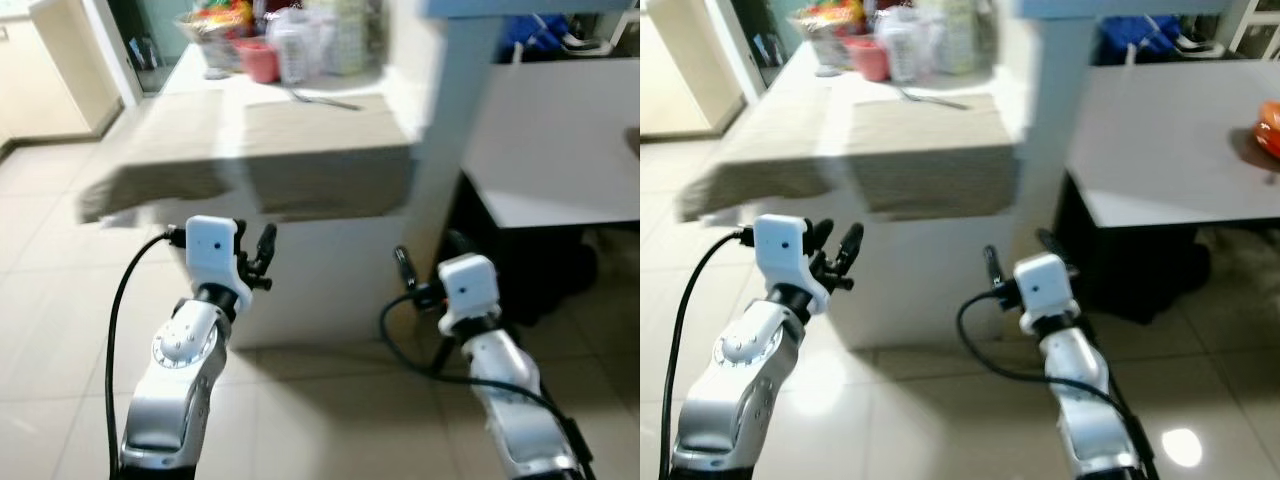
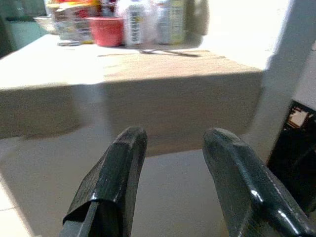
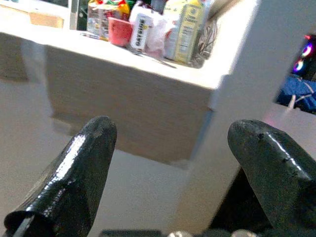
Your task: Setting the table
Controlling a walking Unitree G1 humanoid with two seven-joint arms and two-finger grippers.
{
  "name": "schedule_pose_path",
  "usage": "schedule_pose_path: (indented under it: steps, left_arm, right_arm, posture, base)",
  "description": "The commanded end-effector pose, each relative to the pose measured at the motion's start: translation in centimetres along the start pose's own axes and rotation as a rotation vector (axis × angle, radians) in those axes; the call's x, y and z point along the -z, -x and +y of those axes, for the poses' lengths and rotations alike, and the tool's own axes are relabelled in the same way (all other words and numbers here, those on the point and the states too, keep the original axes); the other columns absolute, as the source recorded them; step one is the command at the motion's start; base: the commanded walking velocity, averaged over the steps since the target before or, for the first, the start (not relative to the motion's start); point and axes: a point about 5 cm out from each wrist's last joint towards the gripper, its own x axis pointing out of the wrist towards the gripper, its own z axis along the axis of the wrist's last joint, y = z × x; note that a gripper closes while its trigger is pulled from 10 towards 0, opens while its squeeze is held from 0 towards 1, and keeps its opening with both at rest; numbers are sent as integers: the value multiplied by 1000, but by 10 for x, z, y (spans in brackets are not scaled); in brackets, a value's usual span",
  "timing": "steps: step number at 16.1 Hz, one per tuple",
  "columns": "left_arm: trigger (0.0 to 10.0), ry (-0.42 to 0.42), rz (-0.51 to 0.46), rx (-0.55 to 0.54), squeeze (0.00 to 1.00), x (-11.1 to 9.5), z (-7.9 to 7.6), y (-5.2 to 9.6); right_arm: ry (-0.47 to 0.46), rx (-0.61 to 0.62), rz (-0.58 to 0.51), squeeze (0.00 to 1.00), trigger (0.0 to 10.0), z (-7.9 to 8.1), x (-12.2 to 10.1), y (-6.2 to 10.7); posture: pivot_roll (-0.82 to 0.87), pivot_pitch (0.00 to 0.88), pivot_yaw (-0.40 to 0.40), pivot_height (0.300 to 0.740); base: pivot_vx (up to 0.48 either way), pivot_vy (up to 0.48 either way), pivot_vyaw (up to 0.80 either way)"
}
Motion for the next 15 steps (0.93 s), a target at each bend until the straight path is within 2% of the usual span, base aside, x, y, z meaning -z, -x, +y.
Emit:
schedule_pose_path:
  steps: [1,2,3,6,7,8,12,15]
  left_arm:
    - [10000,-6,4,-19,0,0,6,1]
    - [10000,-62,-22,-40,1000,-6,6,-8]
    - [10000,-106,-31,-42,1000,-9,5,-12]
    - [10000,-160,-33,2,1000,-9,-3,-13]
    - [10000,-175,-13,10,820,-7,-4,-14]
    - [10000,-148,3,-4,0,-5,-3,-15]
    - [10000,-135,-7,-21,0,-4,-1,-16]
    - [10000,-142,-10,-30,0,-5,0,-17]
  right_arm:
    - [-5,-17,-35,0,10000,4,-8,-4]
    - [2,-19,-39,0,10000,3,-7,-5]
    - [4,-20,-40,0,10000,2,-7,-5]
    - [0,-21,-39,0,10000,4,-7,-6]
    - [-1,-22,-39,0,10000,5,-7,-6]
    - [0,-23,-38,0,10000,5,-7,-6]
    - [5,-22,-37,0,10000,4,-6,-6]
    - [5,-27,-36,0,10000,5,-6,-5]
  posture:
    - [-84,0,64,740]
    - [-93,0,55,740]
    - [-90,0,59,740]
    - [-90,0,59,740]
    - [-87,0,62,740]
    - [-87,0,62,740]
    - [-90,0,63,740]
    - [-92,0,63,740]
  base:
    - [0,480,0]
    - [472,0,0]
    - [480,0,0]
    - [477,0,0]
    - [0,0,0]
    - [0,0,0]
    - [0,0,0]
    - [0,-463,0]
